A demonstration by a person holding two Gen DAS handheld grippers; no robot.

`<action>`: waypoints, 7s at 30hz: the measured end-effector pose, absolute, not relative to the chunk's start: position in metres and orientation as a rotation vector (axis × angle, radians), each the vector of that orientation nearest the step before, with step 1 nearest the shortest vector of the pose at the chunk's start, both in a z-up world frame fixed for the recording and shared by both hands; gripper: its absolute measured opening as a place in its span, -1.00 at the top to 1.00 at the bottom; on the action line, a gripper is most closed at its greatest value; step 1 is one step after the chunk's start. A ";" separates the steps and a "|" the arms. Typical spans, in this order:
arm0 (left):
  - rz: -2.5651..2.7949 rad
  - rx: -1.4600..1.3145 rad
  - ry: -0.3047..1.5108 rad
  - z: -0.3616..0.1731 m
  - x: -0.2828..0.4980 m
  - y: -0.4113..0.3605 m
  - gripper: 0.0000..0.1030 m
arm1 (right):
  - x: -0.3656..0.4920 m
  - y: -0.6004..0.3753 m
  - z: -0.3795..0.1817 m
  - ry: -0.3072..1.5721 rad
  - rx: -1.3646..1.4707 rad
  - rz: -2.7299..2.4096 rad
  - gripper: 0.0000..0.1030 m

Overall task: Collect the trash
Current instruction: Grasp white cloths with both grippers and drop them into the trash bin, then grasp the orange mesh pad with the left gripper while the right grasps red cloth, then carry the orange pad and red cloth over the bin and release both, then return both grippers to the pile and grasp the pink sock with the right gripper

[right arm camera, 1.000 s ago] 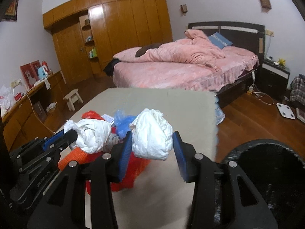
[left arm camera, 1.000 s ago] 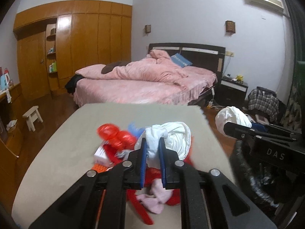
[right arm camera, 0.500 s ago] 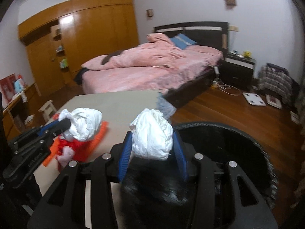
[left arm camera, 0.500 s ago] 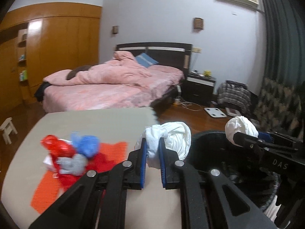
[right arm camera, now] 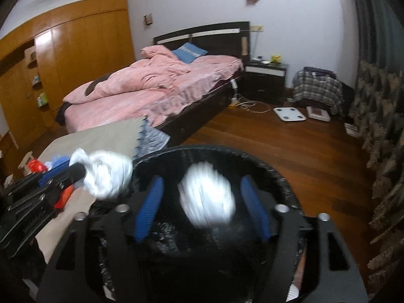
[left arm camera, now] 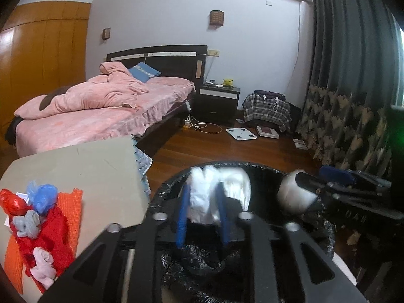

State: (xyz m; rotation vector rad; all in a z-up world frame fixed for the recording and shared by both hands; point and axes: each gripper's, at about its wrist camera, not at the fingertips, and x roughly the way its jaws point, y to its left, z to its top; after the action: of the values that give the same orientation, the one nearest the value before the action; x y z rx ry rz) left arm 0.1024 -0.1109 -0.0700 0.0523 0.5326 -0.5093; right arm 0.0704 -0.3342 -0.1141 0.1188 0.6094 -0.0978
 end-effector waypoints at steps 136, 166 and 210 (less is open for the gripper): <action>-0.417 0.046 0.537 -0.050 0.091 -0.086 0.60 | 0.073 -0.301 -0.074 0.532 0.090 0.104 0.83; -0.342 0.048 0.516 -0.053 0.101 -0.068 -0.80 | 0.067 -0.329 -0.090 0.515 0.104 -0.057 -0.89; 0.164 -0.021 0.621 -0.128 0.078 0.190 -0.81 | 0.147 -0.035 -0.154 0.674 -0.031 0.480 -0.53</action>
State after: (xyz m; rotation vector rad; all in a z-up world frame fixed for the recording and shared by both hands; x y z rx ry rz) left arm 0.0782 0.1904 -0.1282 -0.0209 0.6214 0.1643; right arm 0.1468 -0.0353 -0.1542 -0.0311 0.6737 0.4804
